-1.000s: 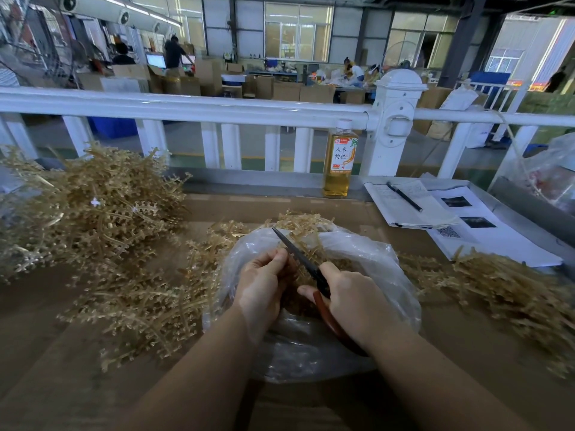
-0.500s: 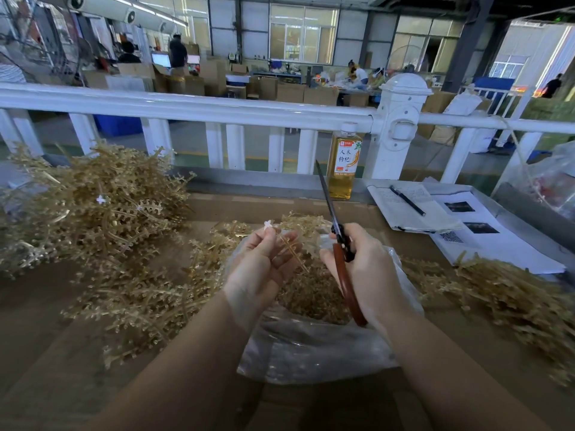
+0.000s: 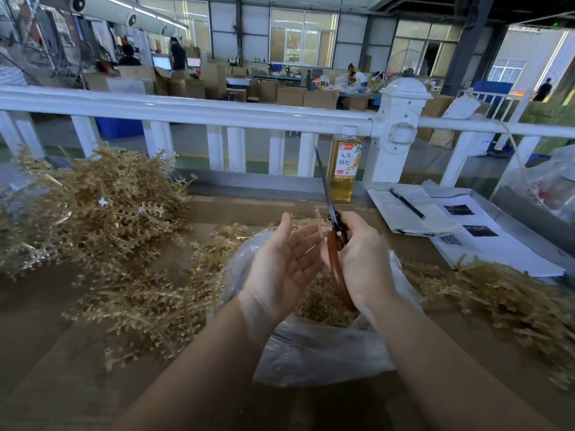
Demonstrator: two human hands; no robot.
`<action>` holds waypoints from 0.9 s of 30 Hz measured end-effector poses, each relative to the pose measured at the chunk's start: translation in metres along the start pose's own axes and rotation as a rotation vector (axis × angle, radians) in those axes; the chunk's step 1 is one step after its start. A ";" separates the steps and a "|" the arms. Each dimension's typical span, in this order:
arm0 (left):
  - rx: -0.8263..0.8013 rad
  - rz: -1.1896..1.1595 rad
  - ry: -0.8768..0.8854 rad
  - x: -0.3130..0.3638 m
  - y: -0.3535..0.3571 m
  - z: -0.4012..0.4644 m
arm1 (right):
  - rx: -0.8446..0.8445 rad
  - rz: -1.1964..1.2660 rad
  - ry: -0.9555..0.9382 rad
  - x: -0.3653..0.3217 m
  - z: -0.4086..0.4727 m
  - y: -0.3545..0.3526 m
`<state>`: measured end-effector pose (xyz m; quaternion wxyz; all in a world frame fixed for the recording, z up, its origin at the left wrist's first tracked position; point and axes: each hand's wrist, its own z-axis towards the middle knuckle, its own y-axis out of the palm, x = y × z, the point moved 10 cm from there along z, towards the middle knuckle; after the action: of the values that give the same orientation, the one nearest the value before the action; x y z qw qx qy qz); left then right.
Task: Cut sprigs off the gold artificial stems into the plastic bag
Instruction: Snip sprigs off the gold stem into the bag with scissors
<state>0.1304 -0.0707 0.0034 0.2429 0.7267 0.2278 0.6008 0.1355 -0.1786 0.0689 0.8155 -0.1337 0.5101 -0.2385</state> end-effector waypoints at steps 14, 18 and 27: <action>0.046 0.210 -0.071 0.002 -0.019 0.012 | -0.137 0.466 0.206 0.018 0.006 -0.009; 0.052 -0.021 -0.069 0.000 -0.025 0.011 | -0.084 0.506 0.240 0.031 0.006 -0.008; 0.165 -0.388 -0.133 -0.007 -0.034 0.009 | 0.024 0.719 0.269 0.044 0.011 -0.014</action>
<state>0.1370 -0.0492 -0.0248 0.3082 0.7247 0.3952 0.4728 0.1577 -0.2136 0.0459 0.7743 0.0959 0.6241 0.0416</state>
